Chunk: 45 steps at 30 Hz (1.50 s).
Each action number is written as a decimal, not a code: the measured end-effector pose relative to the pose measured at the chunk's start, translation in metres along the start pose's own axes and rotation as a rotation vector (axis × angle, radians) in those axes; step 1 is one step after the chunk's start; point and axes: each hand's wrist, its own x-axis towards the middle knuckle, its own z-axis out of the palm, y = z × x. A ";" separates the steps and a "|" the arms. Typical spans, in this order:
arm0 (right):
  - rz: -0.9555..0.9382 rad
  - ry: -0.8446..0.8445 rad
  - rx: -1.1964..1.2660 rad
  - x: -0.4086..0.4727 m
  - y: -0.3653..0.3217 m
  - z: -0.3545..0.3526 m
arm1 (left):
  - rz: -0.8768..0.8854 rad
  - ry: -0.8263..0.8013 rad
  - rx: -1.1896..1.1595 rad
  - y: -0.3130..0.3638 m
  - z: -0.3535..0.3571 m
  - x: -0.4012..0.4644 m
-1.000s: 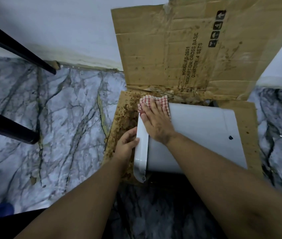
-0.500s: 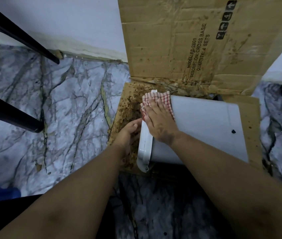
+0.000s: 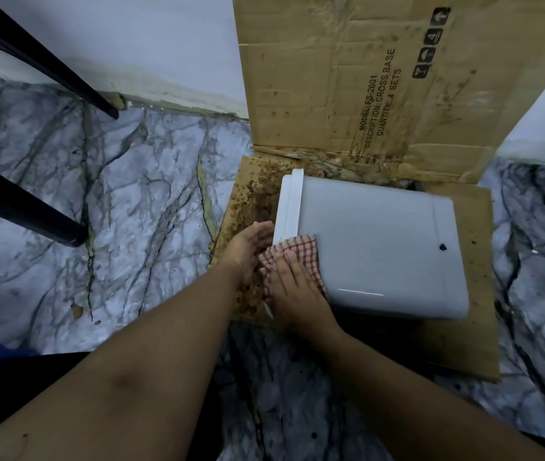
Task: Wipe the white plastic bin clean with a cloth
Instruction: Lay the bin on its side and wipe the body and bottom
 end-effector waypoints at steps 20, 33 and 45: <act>0.078 -0.083 0.120 0.167 0.089 -0.100 | 0.026 -0.204 0.145 -0.071 -0.046 0.004; -0.240 0.015 0.183 0.075 0.058 -0.063 | 0.087 -0.422 0.446 -0.059 -0.048 -0.025; -0.428 -0.074 0.072 0.057 0.056 -0.054 | 0.046 -0.323 0.387 -0.084 -0.063 -0.015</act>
